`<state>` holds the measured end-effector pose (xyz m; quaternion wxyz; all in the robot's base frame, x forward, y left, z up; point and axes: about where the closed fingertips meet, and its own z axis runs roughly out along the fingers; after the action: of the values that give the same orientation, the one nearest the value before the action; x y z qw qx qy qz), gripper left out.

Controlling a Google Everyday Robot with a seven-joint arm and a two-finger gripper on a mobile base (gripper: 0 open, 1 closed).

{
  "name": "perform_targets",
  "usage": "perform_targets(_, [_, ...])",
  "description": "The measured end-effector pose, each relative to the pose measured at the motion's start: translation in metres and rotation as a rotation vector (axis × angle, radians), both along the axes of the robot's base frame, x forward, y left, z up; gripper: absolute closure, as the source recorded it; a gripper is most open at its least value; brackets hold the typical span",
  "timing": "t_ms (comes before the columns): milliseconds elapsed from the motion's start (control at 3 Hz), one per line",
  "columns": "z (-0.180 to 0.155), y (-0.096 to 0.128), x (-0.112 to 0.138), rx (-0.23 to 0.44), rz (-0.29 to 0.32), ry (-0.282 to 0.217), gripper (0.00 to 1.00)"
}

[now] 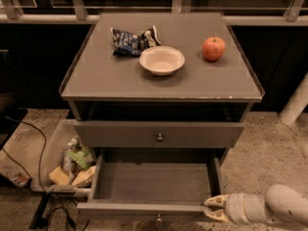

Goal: Open middle drawer

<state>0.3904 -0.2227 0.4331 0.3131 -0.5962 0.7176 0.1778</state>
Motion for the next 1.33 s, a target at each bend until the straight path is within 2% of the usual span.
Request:
perform_targets(333, [0.014, -0.008, -0.027, 0.019, 0.009, -0.015, 1.0])
perform_targets(667, [0.039, -0.018, -0.069, 0.049, 0.028, -0.042, 1.0])
perform_targets(1000, [0.038, -0.021, -0.073, 0.051, 0.023, -0.04, 0.82])
perform_targets(1333, [0.037, -0.02, -0.072, 0.051, 0.024, -0.04, 0.59])
